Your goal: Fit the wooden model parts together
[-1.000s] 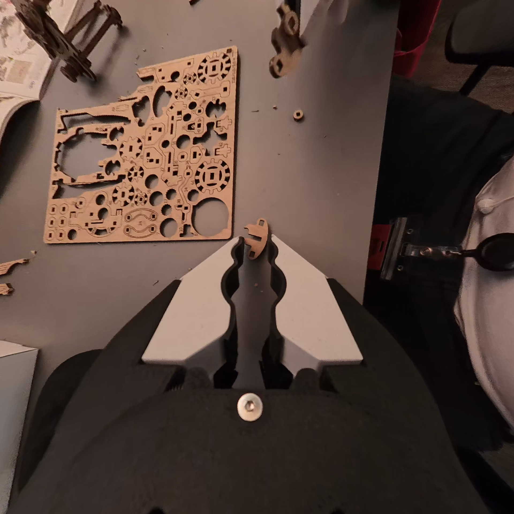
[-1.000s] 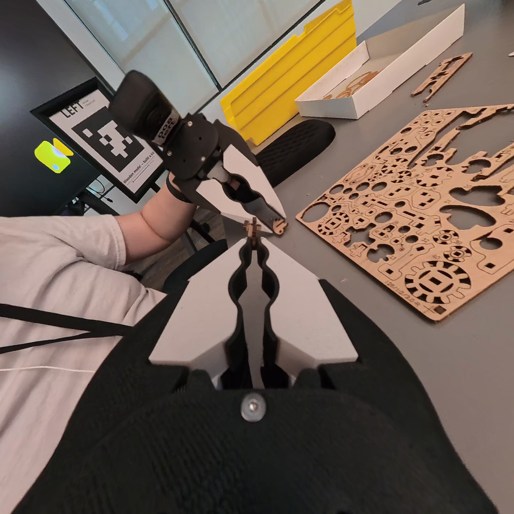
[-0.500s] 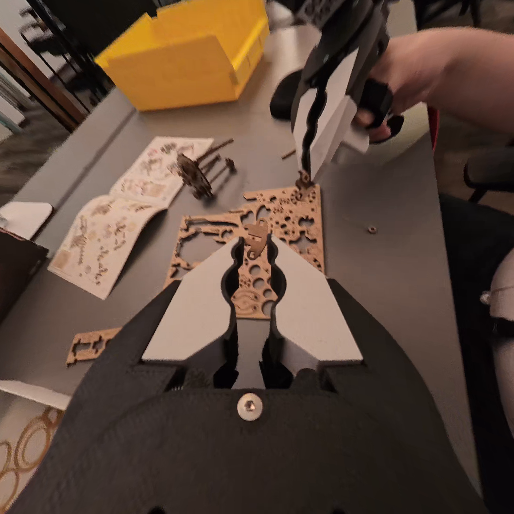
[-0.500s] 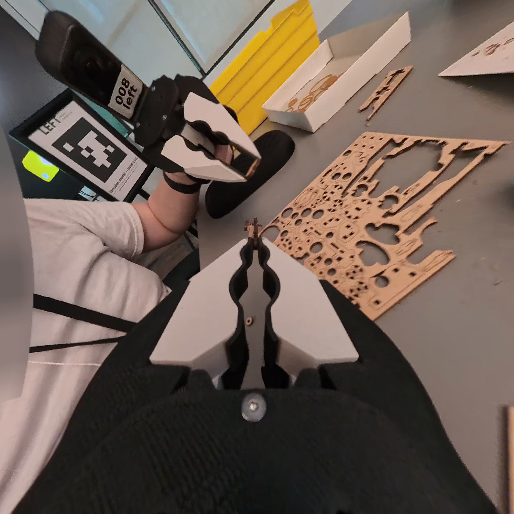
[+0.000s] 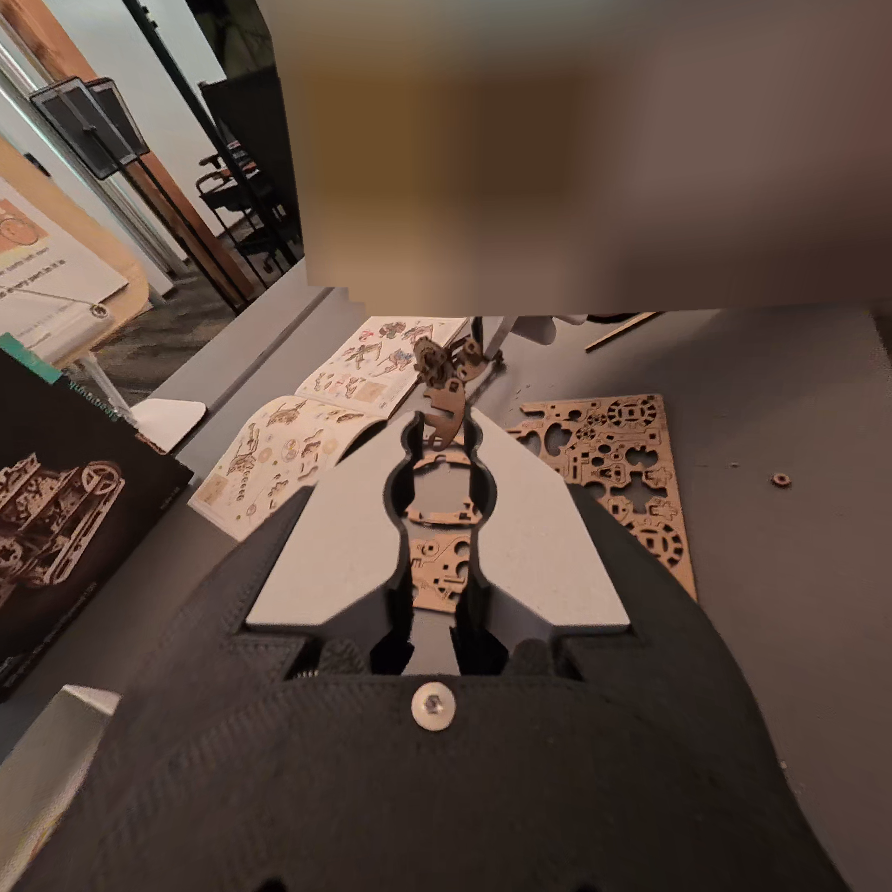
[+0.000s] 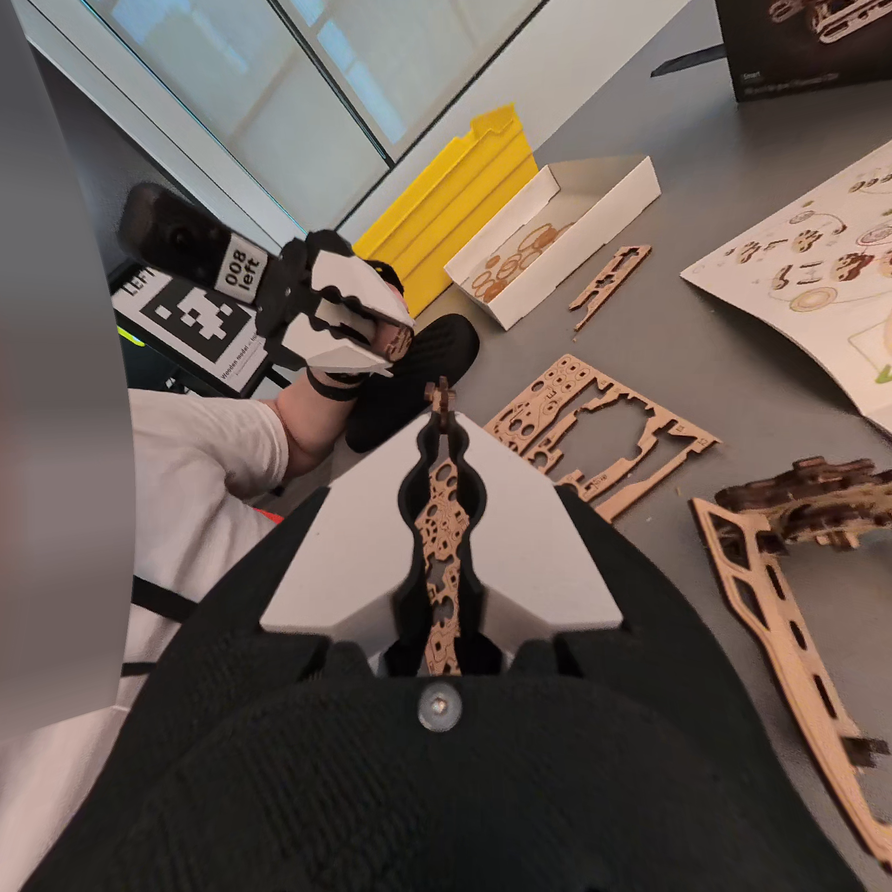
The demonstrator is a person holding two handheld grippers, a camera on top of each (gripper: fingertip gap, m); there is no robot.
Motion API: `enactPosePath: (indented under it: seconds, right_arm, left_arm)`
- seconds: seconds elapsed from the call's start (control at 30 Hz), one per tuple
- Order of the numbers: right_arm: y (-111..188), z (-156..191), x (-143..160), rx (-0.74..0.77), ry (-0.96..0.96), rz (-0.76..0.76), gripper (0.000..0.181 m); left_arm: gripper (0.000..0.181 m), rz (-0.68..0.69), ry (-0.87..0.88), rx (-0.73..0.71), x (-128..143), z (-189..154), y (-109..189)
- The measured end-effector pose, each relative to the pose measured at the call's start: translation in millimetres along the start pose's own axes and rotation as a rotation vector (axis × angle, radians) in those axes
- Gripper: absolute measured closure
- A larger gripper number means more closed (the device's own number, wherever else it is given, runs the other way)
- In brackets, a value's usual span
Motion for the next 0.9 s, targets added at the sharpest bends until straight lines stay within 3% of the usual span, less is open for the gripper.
enactPosePath:
  seconds: [0.47,0.63,0.8,0.9]
  right_arm:
    - [-14.1,-9.8,14.3,-0.064,-0.161,0.012,0.181]
    - [-17.1,2.2,26.2,-0.063,-0.133,0.063,0.181]
    - [-14.1,6.1,28.6,-0.021,-0.071,0.050,0.181]
    - [-5.8,7.9,21.5,-0.071,-0.088,0.013,0.181]
  left_arm:
    - [0.166,-0.051,-0.048,-0.164,4.2,26.6,37.2]
    - [0.166,-0.136,0.015,-0.120,9.4,24.2,36.9]
    - [0.166,-0.163,-0.091,-0.086,-1.5,8.9,35.4]
    - [0.166,-0.158,-0.134,-0.074,-3.1,1.4,30.7]
Point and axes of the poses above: each gripper's, where its closed fingertips meet, y back along the fingers, x out of its underside, z = x × y across the jaws, the point moved 8 cm from there along y, back along the fingers, and after that the axes turned 13 degrees about x, right-handed, at the moved point
